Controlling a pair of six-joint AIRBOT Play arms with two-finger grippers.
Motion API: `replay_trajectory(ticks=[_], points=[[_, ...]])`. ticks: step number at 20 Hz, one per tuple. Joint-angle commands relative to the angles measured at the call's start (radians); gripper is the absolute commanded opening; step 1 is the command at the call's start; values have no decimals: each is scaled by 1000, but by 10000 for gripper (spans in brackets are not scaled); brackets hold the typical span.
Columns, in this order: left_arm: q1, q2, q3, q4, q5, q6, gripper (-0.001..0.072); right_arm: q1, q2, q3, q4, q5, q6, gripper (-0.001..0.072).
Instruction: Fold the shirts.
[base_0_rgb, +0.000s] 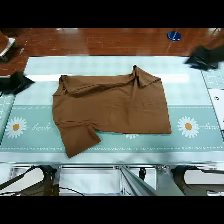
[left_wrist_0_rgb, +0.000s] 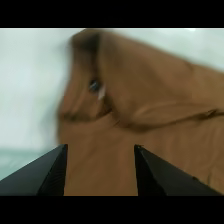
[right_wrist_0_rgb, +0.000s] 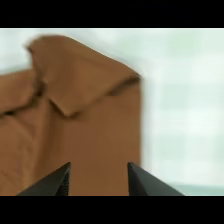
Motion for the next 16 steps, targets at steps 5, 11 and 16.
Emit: replay_trajectory(ticks=[5,11,16], points=[[188,82,-446,-58,-159,42,508,-219,525,-904,29,-263,-54,404],[98,75,-513,-67,-47,46,508,-253,643,-1142,99,-254,-86,404],[-60,-10,-515,-74,86,41,507,-290,643,-1146,98,-254,-66,404]])
